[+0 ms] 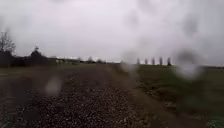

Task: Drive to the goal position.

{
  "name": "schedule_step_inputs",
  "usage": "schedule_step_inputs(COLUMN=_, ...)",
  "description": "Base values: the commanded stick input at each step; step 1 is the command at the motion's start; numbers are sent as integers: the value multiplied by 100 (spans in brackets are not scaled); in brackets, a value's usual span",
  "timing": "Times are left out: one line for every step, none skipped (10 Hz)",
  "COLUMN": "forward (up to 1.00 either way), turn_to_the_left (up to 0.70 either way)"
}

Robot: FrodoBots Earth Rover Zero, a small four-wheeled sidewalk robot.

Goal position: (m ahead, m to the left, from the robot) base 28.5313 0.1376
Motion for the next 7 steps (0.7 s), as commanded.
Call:
schedule_step_inputs(forward=70, turn_to_the_left=0)
schedule_step_inputs(forward=70, turn_to_the_left=0)
schedule_step_inputs(forward=70, turn_to_the_left=9)
schedule_step_inputs(forward=70, turn_to_the_left=20)
schedule_step_inputs(forward=70, turn_to_the_left=35)
schedule_step_inputs(forward=70, turn_to_the_left=35)
schedule_step_inputs(forward=70, turn_to_the_left=35)
